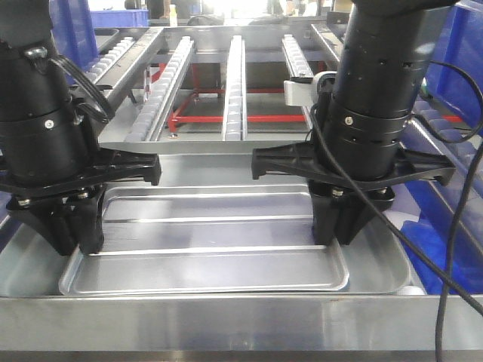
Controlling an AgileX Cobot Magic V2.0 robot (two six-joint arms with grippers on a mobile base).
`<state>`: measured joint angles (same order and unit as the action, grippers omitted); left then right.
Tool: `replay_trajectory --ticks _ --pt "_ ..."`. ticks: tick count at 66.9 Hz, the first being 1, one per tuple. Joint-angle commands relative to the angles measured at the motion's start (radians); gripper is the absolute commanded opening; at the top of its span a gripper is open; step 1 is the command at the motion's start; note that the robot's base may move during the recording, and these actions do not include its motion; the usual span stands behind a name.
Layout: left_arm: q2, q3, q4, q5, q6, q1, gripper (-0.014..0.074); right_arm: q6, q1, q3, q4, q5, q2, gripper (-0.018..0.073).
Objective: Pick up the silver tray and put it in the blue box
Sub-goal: 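Close both grippers on the opposite side rims of the tray, then lift the tray with both grippers and pull it toward the robot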
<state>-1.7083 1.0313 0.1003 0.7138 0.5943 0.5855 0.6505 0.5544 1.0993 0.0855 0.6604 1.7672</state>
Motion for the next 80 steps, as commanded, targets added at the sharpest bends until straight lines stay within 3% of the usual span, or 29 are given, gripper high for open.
replay_trajectory --ticks 1,45,70,80 --pt "0.033 0.02 0.004 -0.01 0.008 0.007 -0.0013 -0.011 -0.002 0.027 0.014 -0.026 -0.044 0.0055" --pt "0.167 0.047 -0.01 0.04 0.015 -0.027 -0.0013 -0.005 -0.005 0.027 0.014 0.004 -0.163 0.0055" --pt "0.288 0.012 -0.044 0.092 0.017 -0.023 -0.0013 0.107 0.053 0.025 0.024 0.082 -0.249 0.0055" --pt "0.38 -0.054 -0.042 0.092 0.056 -0.02 -0.0013 0.214 0.115 -0.004 0.11 0.094 -0.293 0.0055"
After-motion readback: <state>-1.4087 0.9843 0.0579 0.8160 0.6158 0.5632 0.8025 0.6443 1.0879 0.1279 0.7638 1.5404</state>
